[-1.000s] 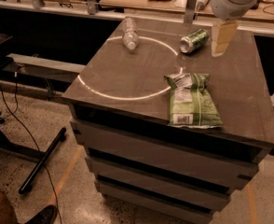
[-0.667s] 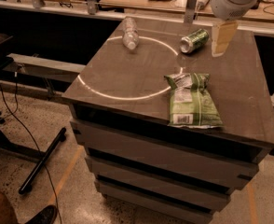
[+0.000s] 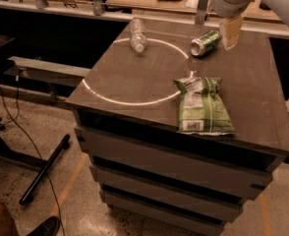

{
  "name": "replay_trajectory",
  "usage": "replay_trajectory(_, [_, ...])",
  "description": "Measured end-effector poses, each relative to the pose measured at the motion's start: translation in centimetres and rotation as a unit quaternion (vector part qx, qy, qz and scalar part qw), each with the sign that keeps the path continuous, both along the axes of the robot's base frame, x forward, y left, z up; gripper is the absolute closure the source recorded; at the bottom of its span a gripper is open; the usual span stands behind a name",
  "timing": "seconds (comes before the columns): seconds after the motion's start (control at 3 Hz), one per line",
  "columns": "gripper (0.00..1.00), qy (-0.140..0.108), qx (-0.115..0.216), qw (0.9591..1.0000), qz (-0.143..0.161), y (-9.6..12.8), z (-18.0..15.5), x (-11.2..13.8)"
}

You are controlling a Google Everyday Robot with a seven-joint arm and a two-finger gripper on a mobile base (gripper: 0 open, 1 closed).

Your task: Place green can upright

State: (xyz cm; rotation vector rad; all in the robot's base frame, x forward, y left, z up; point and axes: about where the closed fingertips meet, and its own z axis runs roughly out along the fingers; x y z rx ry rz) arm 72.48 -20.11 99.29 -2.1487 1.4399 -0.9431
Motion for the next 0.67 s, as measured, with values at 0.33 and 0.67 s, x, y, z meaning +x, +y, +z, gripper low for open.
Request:
replay_trajectory(0.33, [0.00, -0.006, -0.072, 0.9967, 0.036, -0.6, 0.3, 3.7])
replay_trajectory(0.67, [0.00, -0.009, -0.145, 0.9873, 0.064, -0.8, 0.7, 7.7])
